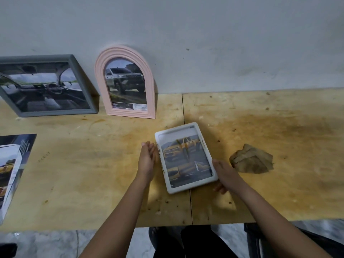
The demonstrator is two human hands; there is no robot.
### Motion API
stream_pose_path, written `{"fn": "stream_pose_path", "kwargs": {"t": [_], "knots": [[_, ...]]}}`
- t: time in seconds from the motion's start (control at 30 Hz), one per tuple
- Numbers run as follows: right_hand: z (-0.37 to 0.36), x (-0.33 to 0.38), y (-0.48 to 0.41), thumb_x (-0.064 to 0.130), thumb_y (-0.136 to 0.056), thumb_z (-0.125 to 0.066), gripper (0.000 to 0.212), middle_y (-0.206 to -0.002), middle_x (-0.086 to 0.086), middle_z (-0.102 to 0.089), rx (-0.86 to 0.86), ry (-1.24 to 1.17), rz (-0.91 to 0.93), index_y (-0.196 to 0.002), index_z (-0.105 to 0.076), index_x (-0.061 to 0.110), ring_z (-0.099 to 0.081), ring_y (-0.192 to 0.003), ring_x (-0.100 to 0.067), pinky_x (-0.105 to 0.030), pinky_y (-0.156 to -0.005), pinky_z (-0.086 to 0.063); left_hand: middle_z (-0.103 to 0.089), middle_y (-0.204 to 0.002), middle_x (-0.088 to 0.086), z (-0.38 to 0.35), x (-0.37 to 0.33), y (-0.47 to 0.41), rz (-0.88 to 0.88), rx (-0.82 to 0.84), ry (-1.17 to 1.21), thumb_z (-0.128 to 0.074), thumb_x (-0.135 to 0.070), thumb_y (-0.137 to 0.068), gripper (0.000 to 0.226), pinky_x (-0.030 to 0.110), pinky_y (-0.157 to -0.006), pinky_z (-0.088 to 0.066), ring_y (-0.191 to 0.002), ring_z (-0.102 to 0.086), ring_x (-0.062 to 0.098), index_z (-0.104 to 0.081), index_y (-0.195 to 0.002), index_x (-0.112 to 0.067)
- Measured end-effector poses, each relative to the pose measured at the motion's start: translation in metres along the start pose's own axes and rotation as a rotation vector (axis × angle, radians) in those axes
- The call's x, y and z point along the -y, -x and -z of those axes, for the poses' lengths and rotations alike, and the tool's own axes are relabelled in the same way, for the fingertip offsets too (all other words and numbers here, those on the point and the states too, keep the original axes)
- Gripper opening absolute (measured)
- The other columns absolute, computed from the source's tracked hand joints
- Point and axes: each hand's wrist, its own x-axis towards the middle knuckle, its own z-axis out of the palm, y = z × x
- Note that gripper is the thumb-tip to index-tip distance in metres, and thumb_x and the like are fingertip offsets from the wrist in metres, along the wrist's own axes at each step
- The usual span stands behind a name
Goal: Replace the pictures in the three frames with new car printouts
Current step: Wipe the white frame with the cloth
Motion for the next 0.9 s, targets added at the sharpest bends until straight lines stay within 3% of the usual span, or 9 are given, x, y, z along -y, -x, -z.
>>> {"fn": "stream_pose_path", "kwargs": {"t": [0.13, 0.23, 0.3, 0.4, 0.5, 0.6, 0.67, 0.83, 0.9], "knots": [[0.032, -0.007, -0.011, 0.035, -0.095, -0.047, 0.025, -0.081, -0.003, -0.062, -0.315, 0.492, 0.256, -0.096, -0.059, 0.013, -0.060, -0.065, -0.016, -0.029, -0.054, -0.046, -0.047, -0.137, 0.004, 0.017, 0.022, 0.023, -0.164, -0.045, -0.422, -0.033, -0.046, -0.098, 0.049, 0.031, -0.112, -0.026, -0.130, -0.040, 0.018, -0.044, -0.134, -0.015], [0.057, -0.020, -0.022, 0.028, -0.085, -0.064, 0.039, -0.113, -0.005, -0.060, -0.528, 0.533, 0.342, -0.120, -0.054, 0.016, -0.056, -0.100, -0.021, -0.035, -0.079, -0.047, -0.035, -0.149, 0.001, 0.025, 0.052, 0.051, -0.258, -0.150, -0.621, -0.039, -0.035, -0.098, 0.050, 0.021, -0.104, -0.025, -0.135, -0.033, 0.014, -0.034, -0.144, -0.015], [0.072, -0.041, -0.029, 0.042, -0.081, -0.066, 0.064, -0.139, -0.001, -0.040, -0.453, 0.710, 0.272, -0.136, -0.038, 0.025, -0.035, -0.130, -0.023, -0.046, -0.102, -0.032, -0.028, -0.152, -0.002, 0.025, 0.074, 0.068, -0.315, -0.156, -0.734, -0.039, -0.040, -0.096, 0.056, 0.023, -0.109, -0.022, -0.139, -0.026, 0.012, -0.031, -0.145, -0.016], [0.083, -0.077, -0.036, 0.057, -0.082, -0.058, 0.078, -0.155, 0.002, -0.016, -0.313, 0.875, 0.331, -0.146, -0.023, 0.030, -0.006, -0.144, -0.024, -0.053, -0.113, -0.011, -0.014, -0.153, -0.013, 0.019, 0.099, 0.084, -0.325, -0.156, -0.830, -0.038, -0.052, -0.093, 0.064, 0.030, -0.117, -0.009, -0.143, -0.007, 0.006, -0.027, -0.147, -0.018], [0.089, -0.089, -0.042, 0.048, -0.082, -0.063, 0.061, -0.143, -0.008, -0.040, -0.400, 0.785, 0.460, -0.134, -0.048, 0.020, -0.032, -0.134, -0.031, -0.053, -0.103, -0.031, -0.007, -0.151, -0.017, 0.009, 0.109, 0.091, -0.349, -0.188, -0.876, -0.031, -0.052, -0.090, 0.064, 0.027, -0.115, 0.004, -0.140, 0.003, 0.000, -0.028, -0.145, -0.020], [0.098, -0.074, -0.048, 0.044, -0.087, -0.052, 0.041, -0.100, -0.009, -0.060, -0.474, 0.679, 0.467, -0.108, -0.062, 0.010, -0.055, -0.095, -0.031, -0.044, -0.079, -0.045, -0.011, -0.154, -0.012, 0.003, 0.110, 0.091, -0.350, -0.238, -0.862, -0.033, -0.049, -0.092, 0.059, 0.026, -0.115, 0.006, -0.140, 0.003, 0.000, -0.035, -0.143, -0.019], [0.102, -0.062, -0.052, 0.041, -0.089, -0.048, 0.038, -0.075, -0.002, -0.056, -0.501, 0.623, 0.556, -0.096, -0.063, 0.007, -0.055, -0.070, -0.027, -0.038, -0.064, -0.045, -0.013, -0.155, -0.009, 0.000, 0.109, 0.092, -0.351, -0.261, -0.866, -0.032, -0.050, -0.090, 0.061, 0.026, -0.115, 0.006, -0.140, 0.001, 0.001, -0.038, -0.142, -0.018], [0.092, -0.024, -0.049, 0.032, -0.091, -0.057, 0.025, -0.070, -0.002, -0.043, -0.406, 0.243, 0.601, -0.080, -0.044, 0.014, -0.044, -0.059, -0.019, -0.033, -0.054, -0.034, -0.015, -0.155, -0.009, 0.000, 0.112, 0.092, -0.353, -0.290, -0.878, -0.031, -0.051, -0.088, 0.062, 0.027, -0.115, 0.004, -0.139, -0.001, 0.000, -0.040, -0.141, -0.019], [0.086, -0.006, -0.051, 0.038, -0.089, -0.057, 0.029, -0.079, -0.002, -0.049, -0.353, 0.117, 0.526, -0.088, -0.048, 0.011, -0.050, -0.069, -0.020, -0.035, -0.060, -0.042, -0.015, -0.156, -0.009, -0.002, 0.113, 0.092, -0.363, -0.304, -0.884, -0.031, -0.051, -0.089, 0.061, 0.027, -0.115, 0.004, -0.139, 0.000, -0.001, -0.040, -0.141, -0.019]]}}
